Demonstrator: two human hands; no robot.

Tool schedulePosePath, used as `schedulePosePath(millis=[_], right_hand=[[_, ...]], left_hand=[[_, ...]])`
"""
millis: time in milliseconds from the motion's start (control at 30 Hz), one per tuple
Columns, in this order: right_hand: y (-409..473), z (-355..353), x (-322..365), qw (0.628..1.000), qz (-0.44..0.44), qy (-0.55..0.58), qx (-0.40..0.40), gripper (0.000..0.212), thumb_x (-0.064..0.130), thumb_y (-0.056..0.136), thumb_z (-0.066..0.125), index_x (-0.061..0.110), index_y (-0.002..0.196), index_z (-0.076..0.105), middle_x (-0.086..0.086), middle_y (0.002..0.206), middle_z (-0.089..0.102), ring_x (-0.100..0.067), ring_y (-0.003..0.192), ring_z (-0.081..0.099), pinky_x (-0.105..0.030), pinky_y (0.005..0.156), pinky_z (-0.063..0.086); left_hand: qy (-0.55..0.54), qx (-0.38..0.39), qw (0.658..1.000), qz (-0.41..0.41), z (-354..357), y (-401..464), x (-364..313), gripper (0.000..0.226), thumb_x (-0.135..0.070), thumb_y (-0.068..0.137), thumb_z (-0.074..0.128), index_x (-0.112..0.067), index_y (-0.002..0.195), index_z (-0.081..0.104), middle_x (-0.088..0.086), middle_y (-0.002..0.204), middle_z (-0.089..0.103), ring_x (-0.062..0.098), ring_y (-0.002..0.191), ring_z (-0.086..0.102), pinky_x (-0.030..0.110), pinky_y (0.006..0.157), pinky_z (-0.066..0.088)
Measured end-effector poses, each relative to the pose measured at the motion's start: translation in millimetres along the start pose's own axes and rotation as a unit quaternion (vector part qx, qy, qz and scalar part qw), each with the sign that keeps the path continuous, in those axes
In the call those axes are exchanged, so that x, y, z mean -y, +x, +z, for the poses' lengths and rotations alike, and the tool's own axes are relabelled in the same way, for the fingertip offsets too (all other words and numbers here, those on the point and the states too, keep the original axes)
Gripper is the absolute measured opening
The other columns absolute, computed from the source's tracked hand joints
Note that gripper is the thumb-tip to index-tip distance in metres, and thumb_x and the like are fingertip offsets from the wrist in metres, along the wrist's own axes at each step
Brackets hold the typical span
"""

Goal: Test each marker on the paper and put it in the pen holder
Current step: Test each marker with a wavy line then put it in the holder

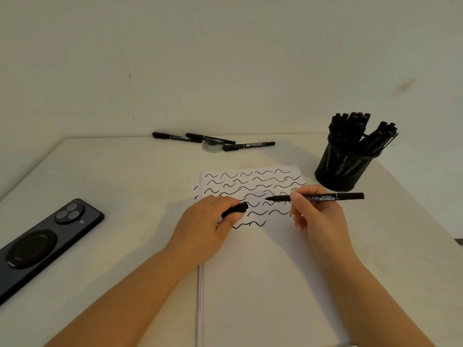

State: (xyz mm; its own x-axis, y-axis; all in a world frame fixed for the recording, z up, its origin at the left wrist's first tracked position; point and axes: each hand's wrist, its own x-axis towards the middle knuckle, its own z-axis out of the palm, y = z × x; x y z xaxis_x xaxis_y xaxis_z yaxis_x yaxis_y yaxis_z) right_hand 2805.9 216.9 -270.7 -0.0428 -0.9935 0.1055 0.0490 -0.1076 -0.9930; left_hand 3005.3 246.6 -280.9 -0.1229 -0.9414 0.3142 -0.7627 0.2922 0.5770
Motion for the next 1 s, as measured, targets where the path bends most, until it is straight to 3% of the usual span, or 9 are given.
schedulePosePath(millis=[167, 433, 567, 700, 833, 1000], right_hand=[[-2, 1, 2, 0.988, 0.031, 0.130, 0.076, 0.031, 0.013, 0.093, 0.043, 0.014, 0.070, 0.064, -0.006, 0.054, 0.061, -0.016, 0.046, 0.050, -0.021, 0.041, 0.038], [-4, 2, 0, 0.990, 0.026, 0.098, 0.097, 0.028, 0.006, 0.092, 0.043, 0.013, 0.072, 0.062, -0.010, 0.057, 0.065, -0.016, 0.046, 0.055, -0.022, 0.041, 0.041], [-5, 4, -1, 0.990, 0.019, 0.064, 0.125, 0.008, 0.015, 0.083, 0.052, 0.011, 0.079, 0.058, -0.011, 0.062, 0.069, -0.016, 0.049, 0.058, -0.022, 0.042, 0.043], [-6, 5, -2, 0.986, 0.021, 0.071, 0.151, 0.012, 0.008, 0.090, 0.050, 0.011, 0.078, 0.050, -0.013, 0.066, 0.070, -0.018, 0.051, 0.060, -0.023, 0.043, 0.044], [-9, 7, 0, 0.982, 0.002, 0.058, 0.181, 0.011, 0.018, 0.076, 0.060, 0.009, 0.079, 0.056, -0.009, 0.065, 0.070, -0.015, 0.053, 0.059, -0.023, 0.045, 0.046], [-8, 7, -3, 0.980, -0.006, 0.058, 0.191, 0.008, 0.001, 0.082, 0.058, 0.007, 0.077, 0.059, -0.005, 0.060, 0.066, -0.012, 0.051, 0.057, -0.021, 0.046, 0.045]], left_hand=[[0.004, 0.005, 1.000, 0.022, -1, 0, -2, 0.020, -0.030, 0.090, 0.053, -0.024, 0.106, 0.063, -0.022, 0.083, 0.053, 0.000, 0.080, 0.042, 0.020, 0.069, 0.042], [0.006, 0.021, 0.999, 0.030, -1, -1, -4, 0.017, -0.028, 0.089, 0.055, -0.026, 0.104, 0.063, -0.015, 0.089, 0.061, -0.001, 0.081, 0.041, 0.019, 0.070, 0.041], [0.002, 0.029, 0.999, 0.030, -1, -1, -5, 0.020, -0.034, 0.089, 0.053, -0.026, 0.104, 0.063, -0.012, 0.090, 0.063, 0.002, 0.082, 0.045, 0.015, 0.069, 0.038], [-0.042, 0.032, 0.998, 0.024, -1, -2, -8, 0.025, -0.040, 0.085, 0.046, -0.027, 0.097, 0.064, -0.017, 0.078, 0.058, 0.003, 0.076, 0.049, 0.012, 0.062, 0.037], [-0.130, 0.037, 0.991, -0.005, 1, -3, -11, 0.010, -0.040, 0.084, 0.047, -0.042, 0.082, 0.057, -0.017, 0.066, 0.054, 0.005, 0.057, 0.044, 0.013, 0.052, 0.032], [-0.158, 0.042, 0.987, 0.004, 0, -5, -13, 0.013, -0.044, 0.084, 0.045, -0.040, 0.075, 0.053, -0.015, 0.057, 0.048, 0.004, 0.050, 0.039, 0.013, 0.048, 0.028]])
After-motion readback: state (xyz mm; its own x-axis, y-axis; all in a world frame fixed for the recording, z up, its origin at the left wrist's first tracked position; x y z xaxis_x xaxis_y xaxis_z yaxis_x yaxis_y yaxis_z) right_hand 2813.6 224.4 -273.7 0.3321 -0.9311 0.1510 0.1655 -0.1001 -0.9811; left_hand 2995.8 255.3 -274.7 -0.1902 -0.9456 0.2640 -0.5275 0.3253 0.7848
